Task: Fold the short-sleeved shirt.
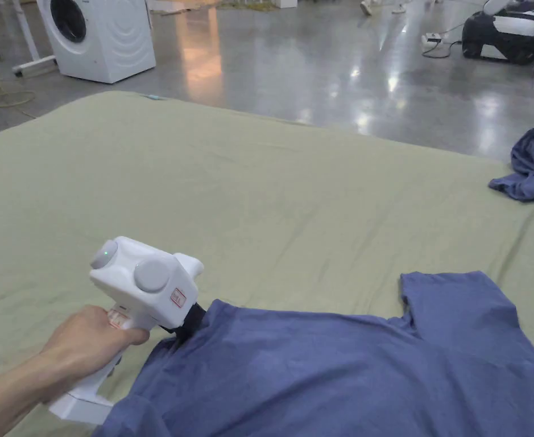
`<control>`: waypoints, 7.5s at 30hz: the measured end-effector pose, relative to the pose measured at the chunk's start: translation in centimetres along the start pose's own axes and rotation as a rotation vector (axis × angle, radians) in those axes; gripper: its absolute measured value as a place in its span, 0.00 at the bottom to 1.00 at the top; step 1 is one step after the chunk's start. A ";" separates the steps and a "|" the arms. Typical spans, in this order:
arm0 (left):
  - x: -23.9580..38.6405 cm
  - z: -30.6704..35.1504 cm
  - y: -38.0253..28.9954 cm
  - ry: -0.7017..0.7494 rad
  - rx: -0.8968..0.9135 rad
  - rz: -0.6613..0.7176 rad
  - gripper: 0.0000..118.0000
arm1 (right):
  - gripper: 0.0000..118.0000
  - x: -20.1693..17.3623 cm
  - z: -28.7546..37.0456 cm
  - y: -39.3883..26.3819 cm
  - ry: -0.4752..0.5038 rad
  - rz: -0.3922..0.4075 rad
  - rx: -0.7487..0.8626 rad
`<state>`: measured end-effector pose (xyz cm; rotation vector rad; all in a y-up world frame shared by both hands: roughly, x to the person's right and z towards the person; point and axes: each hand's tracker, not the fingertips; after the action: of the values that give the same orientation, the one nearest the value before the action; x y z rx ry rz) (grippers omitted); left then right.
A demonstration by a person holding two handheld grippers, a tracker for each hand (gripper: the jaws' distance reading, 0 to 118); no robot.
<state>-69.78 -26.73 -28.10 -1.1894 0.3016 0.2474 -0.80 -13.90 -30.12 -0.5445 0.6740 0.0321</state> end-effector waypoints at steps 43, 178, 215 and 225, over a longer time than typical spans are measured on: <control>-5.1 6.8 1.7 -0.067 0.257 0.135 0.04 | 0.04 5.3 -37.0 8.0 0.100 -0.095 -0.419; 15.0 5.8 -7.4 -0.752 -0.070 -0.085 0.08 | 0.04 -3.4 10.8 -3.0 0.208 -0.063 0.166; 28.2 2.1 -11.5 -0.438 0.109 -0.366 0.01 | 0.04 -2.8 9.8 -4.8 0.228 -0.062 0.094; 14.8 16.3 -21.6 -0.271 0.471 -0.075 0.01 | 0.04 -5.8 5.6 -3.4 0.341 -0.021 0.055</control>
<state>-46.92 -18.72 -9.08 -0.6899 0.0695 0.2521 -1.39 -13.31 -21.45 -0.5090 0.9985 -0.1011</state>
